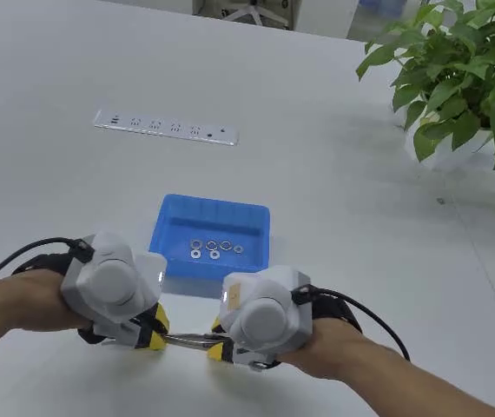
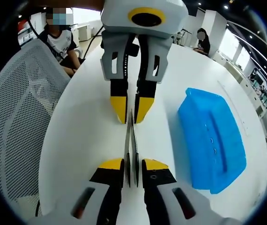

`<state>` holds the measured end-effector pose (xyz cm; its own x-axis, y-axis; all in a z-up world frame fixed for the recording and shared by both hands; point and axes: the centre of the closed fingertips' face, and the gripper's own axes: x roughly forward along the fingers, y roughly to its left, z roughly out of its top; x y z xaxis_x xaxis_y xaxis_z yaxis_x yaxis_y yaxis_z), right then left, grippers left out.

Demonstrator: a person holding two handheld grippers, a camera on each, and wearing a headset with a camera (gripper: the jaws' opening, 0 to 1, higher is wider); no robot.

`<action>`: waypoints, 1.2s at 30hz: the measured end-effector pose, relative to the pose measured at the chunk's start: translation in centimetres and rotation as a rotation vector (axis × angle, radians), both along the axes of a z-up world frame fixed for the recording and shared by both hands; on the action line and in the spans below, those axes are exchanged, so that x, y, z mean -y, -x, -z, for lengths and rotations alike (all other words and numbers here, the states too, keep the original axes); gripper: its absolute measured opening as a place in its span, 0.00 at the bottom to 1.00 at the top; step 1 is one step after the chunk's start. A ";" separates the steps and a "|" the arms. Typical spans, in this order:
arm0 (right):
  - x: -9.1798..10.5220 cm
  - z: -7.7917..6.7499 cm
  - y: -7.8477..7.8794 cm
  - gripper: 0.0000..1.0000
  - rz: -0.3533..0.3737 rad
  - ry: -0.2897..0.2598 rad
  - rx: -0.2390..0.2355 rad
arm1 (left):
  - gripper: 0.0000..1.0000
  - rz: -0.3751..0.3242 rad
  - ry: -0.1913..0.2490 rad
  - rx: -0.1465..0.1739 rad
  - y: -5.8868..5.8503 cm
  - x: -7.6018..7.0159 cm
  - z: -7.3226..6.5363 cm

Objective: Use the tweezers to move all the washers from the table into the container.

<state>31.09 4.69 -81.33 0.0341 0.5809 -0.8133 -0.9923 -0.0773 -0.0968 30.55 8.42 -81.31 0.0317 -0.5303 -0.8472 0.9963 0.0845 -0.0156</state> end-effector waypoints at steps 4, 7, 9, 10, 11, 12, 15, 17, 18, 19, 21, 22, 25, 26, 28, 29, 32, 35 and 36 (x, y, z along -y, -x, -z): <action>0.2 -0.4 -0.3 0.22 0.016 -0.005 0.010 | 0.18 -0.015 0.003 0.010 -0.1 -0.2 -0.4; 0.5 -0.8 -0.5 0.25 0.030 -0.016 0.016 | 0.22 -0.042 0.024 0.016 -0.4 -0.2 -1.0; 0.7 -1.1 -0.7 0.29 0.046 -0.021 0.031 | 0.24 -0.058 0.044 0.024 -0.6 -0.2 -1.5; 0.8 -1.2 -0.8 0.31 0.054 -0.022 0.036 | 0.25 -0.066 0.052 0.025 -0.6 -0.2 -1.7; 1.1 -1.5 -0.9 0.33 0.064 -0.026 0.036 | 0.26 -0.075 0.063 0.025 -0.6 -0.2 -2.0; 1.2 -1.6 -1.0 0.33 0.072 -0.030 0.037 | 0.27 -0.081 0.070 0.026 -0.6 -0.3 -2.2; 1.7 -2.1 -1.3 0.38 0.094 -0.041 0.052 | 0.32 -0.136 0.126 0.028 -0.9 0.0 -3.2; 2.2 -2.5 -1.5 0.43 0.105 -0.048 0.062 | 0.36 -0.165 0.157 0.027 -0.9 0.1 -4.0; 2.4 -2.8 -1.6 0.45 0.120 -0.057 0.062 | 0.38 -0.168 0.163 0.032 -0.8 0.0 -4.3; 2.5 -2.9 -1.6 0.47 0.128 -0.061 0.063 | 0.40 -0.181 0.174 0.035 -0.8 0.0 -4.6; 2.9 -3.7 -2.0 0.51 0.177 -0.095 0.061 | 0.46 -0.211 0.192 0.041 -0.8 -0.1 -5.2; 2.9 -3.9 -2.0 0.53 0.189 -0.108 0.052 | 0.49 -0.220 0.196 0.046 -0.7 -0.2 -5.5; 3.5 -4.6 -2.2 0.60 0.220 -0.129 0.054 | 0.56 -0.256 0.208 0.049 -0.5 -0.5 -6.1; 3.8 -4.9 -2.3 0.62 0.236 -0.142 0.056 | 0.60 -0.277 0.211 0.051 -0.5 -0.6 -6.4; 4.2 -5.3 -2.4 0.64 0.272 -0.165 0.045 | 0.65 -0.297 0.219 0.050 -0.3 -0.8 -6.8; 4.3 -5.5 -2.4 0.66 0.290 -0.176 0.041 | 0.66 -0.307 0.223 0.051 -0.3 -1.1 -6.9; 5.1 -6.1 -2.6 0.69 0.326 -0.200 0.038 | 0.70 -0.324 0.240 0.062 0.0 -1.4 -7.8; 6.0 -6.5 -2.5 0.74 0.349 -0.206 0.039 | 0.77 -0.349 0.254 0.076 0.3 -1.6 -8.6; 6.4 -6.6 -2.6 0.75 0.357 -0.206 0.045 | 0.79 -0.357 0.255 0.080 0.4 -1.8 -8.8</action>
